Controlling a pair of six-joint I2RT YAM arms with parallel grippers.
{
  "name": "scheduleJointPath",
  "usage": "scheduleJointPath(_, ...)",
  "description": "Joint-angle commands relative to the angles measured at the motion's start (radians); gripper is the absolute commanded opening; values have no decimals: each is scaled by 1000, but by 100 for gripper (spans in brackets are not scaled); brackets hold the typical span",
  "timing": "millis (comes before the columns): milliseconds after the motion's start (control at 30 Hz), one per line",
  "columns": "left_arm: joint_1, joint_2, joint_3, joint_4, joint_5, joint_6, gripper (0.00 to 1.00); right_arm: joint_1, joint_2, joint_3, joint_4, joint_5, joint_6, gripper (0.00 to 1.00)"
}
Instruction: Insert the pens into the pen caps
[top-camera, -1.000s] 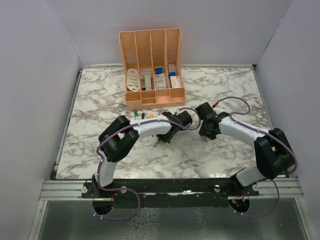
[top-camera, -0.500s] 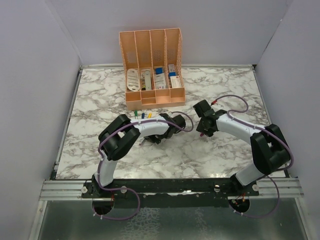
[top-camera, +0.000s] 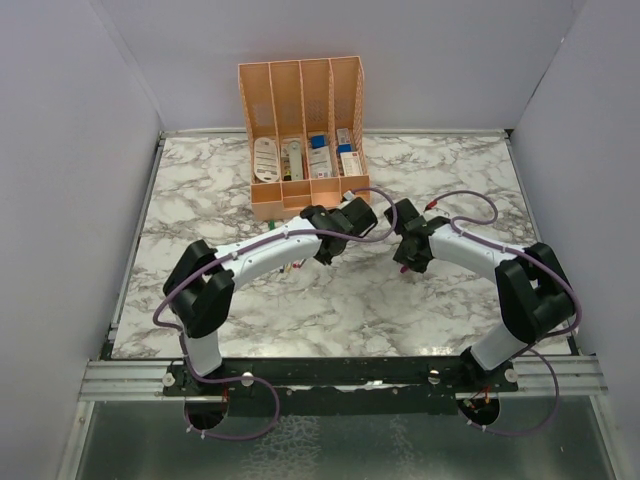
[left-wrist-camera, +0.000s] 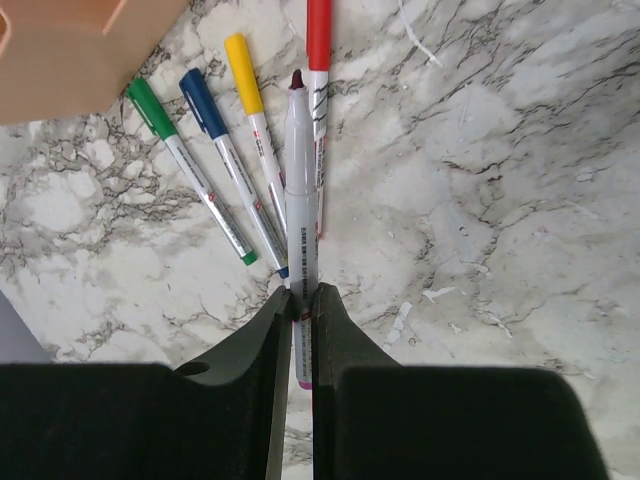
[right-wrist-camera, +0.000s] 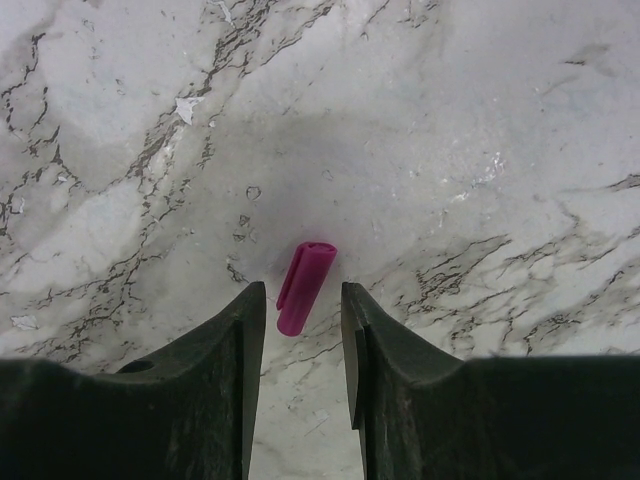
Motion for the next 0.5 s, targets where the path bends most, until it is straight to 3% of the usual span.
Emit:
scheduleJointPath(0, -2, -56, 35, 2, 48, 11, 0, -1, -3, -3, -20, 29, 34, 36)
scheduleJointPath(467, 7, -200, 21, 23, 21, -49, 0, -1, 46, -51, 57, -18, 29, 36)
